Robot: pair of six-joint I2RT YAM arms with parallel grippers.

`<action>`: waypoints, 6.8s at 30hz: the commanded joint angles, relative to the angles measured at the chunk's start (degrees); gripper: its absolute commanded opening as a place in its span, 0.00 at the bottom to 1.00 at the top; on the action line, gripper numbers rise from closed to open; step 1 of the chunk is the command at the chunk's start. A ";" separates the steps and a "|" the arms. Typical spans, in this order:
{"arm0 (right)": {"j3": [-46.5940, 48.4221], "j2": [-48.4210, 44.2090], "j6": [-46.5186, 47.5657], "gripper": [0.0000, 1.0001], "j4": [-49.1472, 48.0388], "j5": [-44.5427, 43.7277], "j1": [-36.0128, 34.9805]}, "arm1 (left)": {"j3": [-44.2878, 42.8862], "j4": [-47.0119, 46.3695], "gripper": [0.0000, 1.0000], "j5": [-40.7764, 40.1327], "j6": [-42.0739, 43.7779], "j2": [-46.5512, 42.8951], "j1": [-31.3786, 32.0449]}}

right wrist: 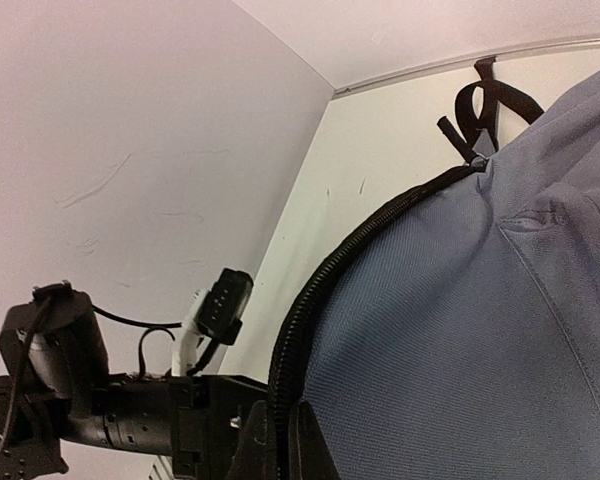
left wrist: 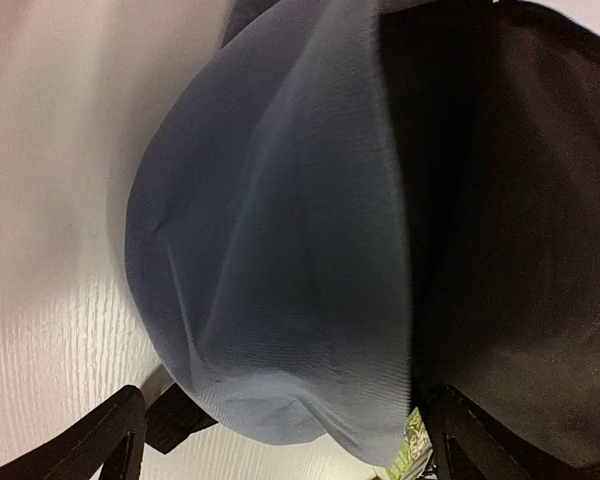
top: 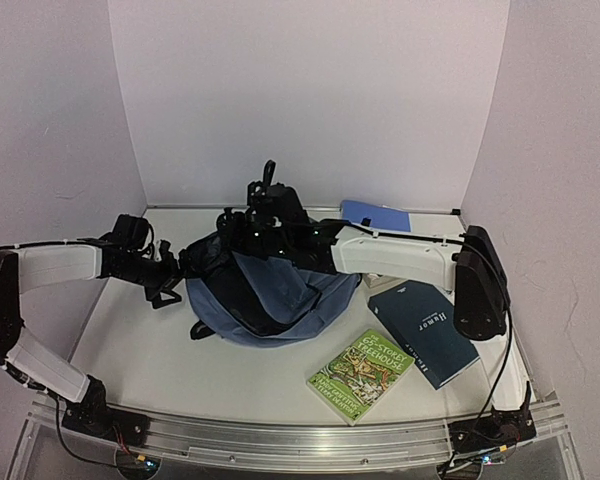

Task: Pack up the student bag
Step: Adjust the student bag at the center of the board, then pick up the book from the center of the board.

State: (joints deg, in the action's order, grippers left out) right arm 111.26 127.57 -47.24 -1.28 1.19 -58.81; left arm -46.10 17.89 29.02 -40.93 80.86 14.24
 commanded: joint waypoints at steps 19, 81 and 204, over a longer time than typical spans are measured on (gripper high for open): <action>-5.89 -18.91 11.36 0.00 19.04 -18.48 1.41 | -8.90 8.02 0.00 10.80 10.91 0.91 -4.13; -28.55 -15.57 -0.18 0.79 9.13 -6.64 4.45 | 1.11 4.45 0.86 1.36 7.05 -1.67 -3.01; -78.70 -58.30 -8.37 0.43 7.39 26.29 61.81 | 8.83 1.05 1.00 11.12 9.50 -19.99 -13.98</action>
State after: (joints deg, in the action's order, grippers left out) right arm 29.80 69.26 -55.36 10.86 22.17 3.46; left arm -36.99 20.51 39.46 -31.51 60.88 0.62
